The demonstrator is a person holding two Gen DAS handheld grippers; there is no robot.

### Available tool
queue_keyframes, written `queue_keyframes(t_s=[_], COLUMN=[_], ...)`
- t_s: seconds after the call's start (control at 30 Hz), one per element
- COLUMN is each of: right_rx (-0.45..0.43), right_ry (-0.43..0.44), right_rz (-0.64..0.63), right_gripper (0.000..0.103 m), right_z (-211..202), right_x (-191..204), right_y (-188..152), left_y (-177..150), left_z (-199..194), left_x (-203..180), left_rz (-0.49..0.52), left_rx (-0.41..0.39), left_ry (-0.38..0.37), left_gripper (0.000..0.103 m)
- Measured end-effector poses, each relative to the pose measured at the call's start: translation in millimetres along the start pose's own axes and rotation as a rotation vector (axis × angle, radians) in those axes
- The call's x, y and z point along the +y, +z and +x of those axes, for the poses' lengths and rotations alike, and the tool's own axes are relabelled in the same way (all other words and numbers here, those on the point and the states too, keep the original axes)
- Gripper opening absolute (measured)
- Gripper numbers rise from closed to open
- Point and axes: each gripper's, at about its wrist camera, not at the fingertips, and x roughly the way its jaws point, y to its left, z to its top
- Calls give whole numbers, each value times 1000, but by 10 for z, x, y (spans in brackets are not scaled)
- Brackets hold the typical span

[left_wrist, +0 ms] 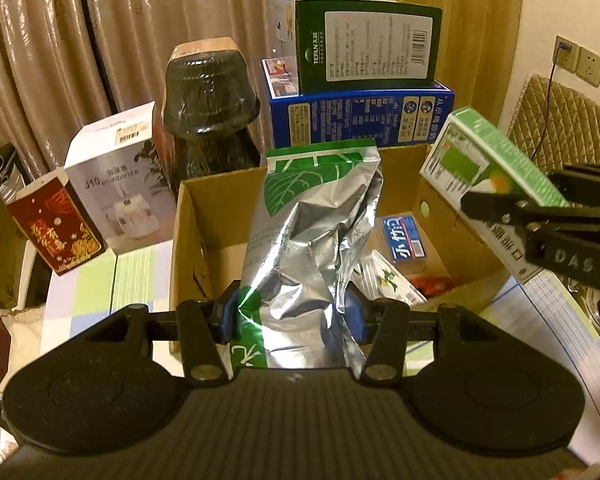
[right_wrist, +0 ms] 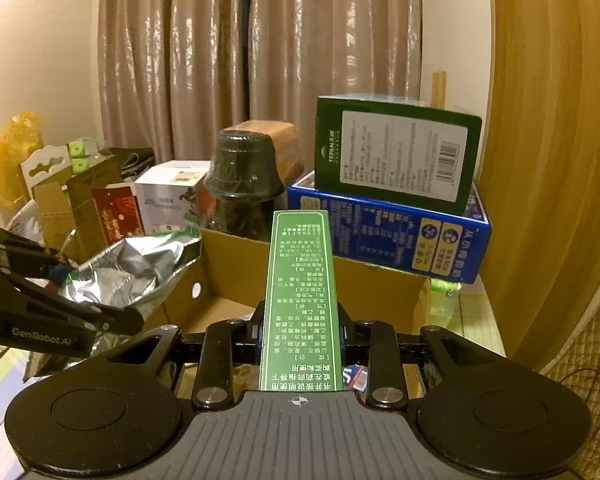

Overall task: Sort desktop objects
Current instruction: 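Carry foil bag and green box into the cardboard box and release both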

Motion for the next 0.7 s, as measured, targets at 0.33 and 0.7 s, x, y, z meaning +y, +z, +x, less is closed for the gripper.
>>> queue_keyframes(t_s=[0.33,0.7], right_rx=[32,57], right_ry=[-22,-50], right_rz=[12,34], right_gripper=[28,28], right_z=[219,432], right_x=[-113,-315], right_y=[45,43], left_y=[134,208], left_z=[248,478], left_x=[23,87], left_rz=[11,20], left_rx=[24,45], left_ry=[3,11], left_gripper=[47,47])
